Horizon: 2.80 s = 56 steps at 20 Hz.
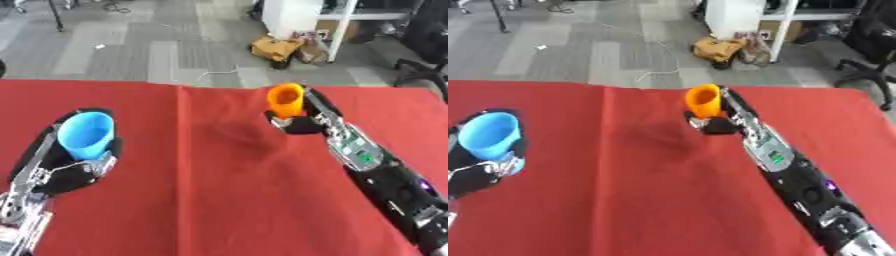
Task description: Pour the contents of one cup into another cup.
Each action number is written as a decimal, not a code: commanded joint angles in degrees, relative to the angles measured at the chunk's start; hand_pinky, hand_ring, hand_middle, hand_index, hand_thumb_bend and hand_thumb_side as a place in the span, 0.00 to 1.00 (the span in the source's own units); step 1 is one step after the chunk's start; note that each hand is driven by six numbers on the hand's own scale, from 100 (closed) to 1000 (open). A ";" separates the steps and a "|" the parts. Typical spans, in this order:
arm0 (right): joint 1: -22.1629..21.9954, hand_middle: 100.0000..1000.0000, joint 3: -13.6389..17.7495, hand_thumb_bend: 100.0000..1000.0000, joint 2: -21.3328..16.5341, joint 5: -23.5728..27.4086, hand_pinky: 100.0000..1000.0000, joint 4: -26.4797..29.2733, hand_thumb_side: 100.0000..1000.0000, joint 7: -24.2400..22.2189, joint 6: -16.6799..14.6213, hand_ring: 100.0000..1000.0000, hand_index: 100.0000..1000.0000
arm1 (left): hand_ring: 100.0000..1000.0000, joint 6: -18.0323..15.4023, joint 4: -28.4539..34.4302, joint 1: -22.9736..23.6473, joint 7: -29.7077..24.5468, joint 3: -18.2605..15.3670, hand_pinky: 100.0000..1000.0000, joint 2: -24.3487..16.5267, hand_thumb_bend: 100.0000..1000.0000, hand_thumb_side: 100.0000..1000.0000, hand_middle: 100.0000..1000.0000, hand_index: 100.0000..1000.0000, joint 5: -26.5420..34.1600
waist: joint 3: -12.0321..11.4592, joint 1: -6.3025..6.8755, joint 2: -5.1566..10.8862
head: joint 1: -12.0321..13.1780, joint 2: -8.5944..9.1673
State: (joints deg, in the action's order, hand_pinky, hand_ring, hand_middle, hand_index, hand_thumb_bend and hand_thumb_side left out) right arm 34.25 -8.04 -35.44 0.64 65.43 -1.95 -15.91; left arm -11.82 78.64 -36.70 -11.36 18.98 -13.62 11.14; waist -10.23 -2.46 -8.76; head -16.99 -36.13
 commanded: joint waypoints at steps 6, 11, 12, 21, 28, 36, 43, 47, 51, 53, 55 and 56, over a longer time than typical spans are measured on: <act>4.81 0.36 1.07 0.15 -9.72 -1.87 0.48 7.03 0.00 -1.00 -0.01 0.30 0.63 | 0.48 0.06 0.63 0.38 -0.95 0.49 0.42 -1.57 0.11 0.00 0.50 0.69 -0.15 | -0.47 -1.08 2.03 | 1.48 0.55; 8.95 0.35 -0.29 0.14 -9.43 -1.51 0.48 9.54 0.00 -2.04 0.86 0.30 0.62 | 0.48 -0.61 -1.11 0.44 -2.18 1.15 0.42 -1.72 0.12 0.00 0.50 0.69 -1.83 | -0.12 -1.70 2.65 | 2.06 0.64; 9.95 0.35 -0.84 0.14 -9.00 -1.49 0.48 10.34 0.00 -2.50 0.99 0.30 0.62 | 0.48 -0.84 -1.53 0.40 -2.49 1.31 0.42 -1.69 0.12 0.00 0.50 0.69 -2.24 | -0.10 -1.82 2.78 | 2.09 0.64; 16.52 0.35 -5.99 0.13 -3.33 -0.54 0.48 17.86 0.00 -7.73 1.39 0.30 0.62 | 0.48 -2.64 -4.88 -0.65 -4.28 1.88 0.42 -0.58 0.13 0.00 0.50 0.68 -5.09 | -0.30 -2.10 3.33 | 1.87 0.57; 19.68 0.35 -9.40 0.14 2.99 0.37 0.47 17.43 0.00 -11.69 2.29 0.30 0.62 | 0.49 -4.13 -6.72 -1.71 -5.25 2.46 0.42 0.63 0.14 0.00 0.49 0.68 -7.06 | -0.62 -1.99 3.48 | 1.25 0.34; 20.73 0.34 -10.98 0.14 9.28 -2.13 0.46 11.41 0.00 -13.50 1.61 0.29 0.61 | 0.49 -5.84 -6.64 -3.21 -7.30 4.17 0.43 1.88 0.16 0.00 0.49 0.68 -8.18 | -1.13 -1.98 3.49 | 0.59 0.40; 20.54 0.34 -11.46 0.15 12.60 -4.81 0.46 7.25 0.00 -13.95 0.28 0.29 0.61 | 0.48 -6.27 -6.78 -3.99 -8.73 5.08 0.43 2.74 0.15 0.00 0.49 0.68 -7.60 | -1.29 -2.29 3.52 | 0.41 0.24; 20.51 0.34 -11.74 0.15 13.75 -7.99 0.47 6.38 0.00 -13.89 -1.09 0.29 0.61 | 0.48 -6.12 -7.13 -4.13 -9.10 5.04 0.43 3.08 0.15 0.00 0.49 0.68 -6.86 | -1.36 -2.49 3.58 | 0.42 0.28; 20.23 0.35 -12.04 0.15 14.62 -11.21 0.47 6.77 0.00 -13.27 -2.53 0.30 0.61 | 0.48 -5.87 -7.65 -4.10 -9.16 4.79 0.43 3.32 0.14 0.00 0.49 0.68 -6.29 | -1.27 -2.69 3.64 | 0.87 0.51; 20.16 0.35 -12.29 0.15 14.92 -12.78 0.47 7.11 0.00 -13.16 -3.15 0.30 0.61 | 0.48 -5.78 -8.01 -4.12 -9.10 4.61 0.43 3.44 0.14 0.00 0.49 0.68 -6.15 | -1.24 -2.78 3.69 | 0.90 0.51; 20.14 0.35 -12.50 0.15 15.18 -14.27 0.47 7.56 0.00 -13.02 -3.74 0.31 0.61 | 0.48 -5.77 -8.29 -4.19 -9.05 4.43 0.42 3.50 0.14 0.00 0.48 0.68 -6.01 | -1.18 -2.85 3.75 | 0.89 0.53; 20.14 0.35 -12.57 0.16 15.33 -14.92 0.47 7.80 0.00 -12.91 -3.99 0.31 0.61 | 0.48 -5.77 -8.43 -4.22 -9.01 4.34 0.42 3.53 0.14 0.00 0.48 0.68 -5.94 | -1.14 -2.87 3.77 | 0.88 0.55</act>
State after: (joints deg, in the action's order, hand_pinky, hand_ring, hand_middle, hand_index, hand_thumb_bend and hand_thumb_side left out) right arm 53.41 -20.92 -19.60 -13.18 71.87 -15.03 -19.41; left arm -17.65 69.68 -39.52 -20.39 23.94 -10.45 4.65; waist -11.43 -5.70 -6.02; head -16.23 -36.10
